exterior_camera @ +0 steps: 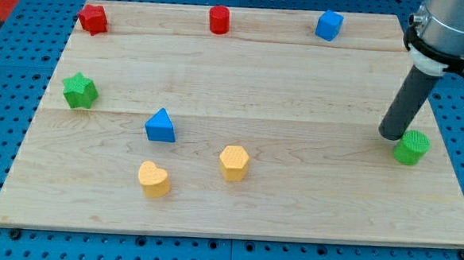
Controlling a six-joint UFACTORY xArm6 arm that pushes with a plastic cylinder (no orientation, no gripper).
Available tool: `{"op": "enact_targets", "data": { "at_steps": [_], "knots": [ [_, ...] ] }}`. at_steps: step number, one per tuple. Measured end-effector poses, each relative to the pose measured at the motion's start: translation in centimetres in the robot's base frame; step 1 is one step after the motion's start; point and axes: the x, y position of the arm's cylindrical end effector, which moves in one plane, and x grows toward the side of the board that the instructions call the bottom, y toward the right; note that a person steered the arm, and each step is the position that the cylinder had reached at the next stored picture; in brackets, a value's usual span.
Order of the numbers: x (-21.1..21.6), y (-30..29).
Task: Push green star into yellow heart
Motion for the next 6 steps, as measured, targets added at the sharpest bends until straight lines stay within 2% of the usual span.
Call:
{"op": "enact_targets", "data": {
  "at_steps": [1, 2, 3, 5, 6],
  "knots": [
    [-2.5, 0.0],
    [-2.7, 2.9],
    [0.7, 4.0],
    [7.4, 0.0],
    [4.1, -5.9]
  ]
}}
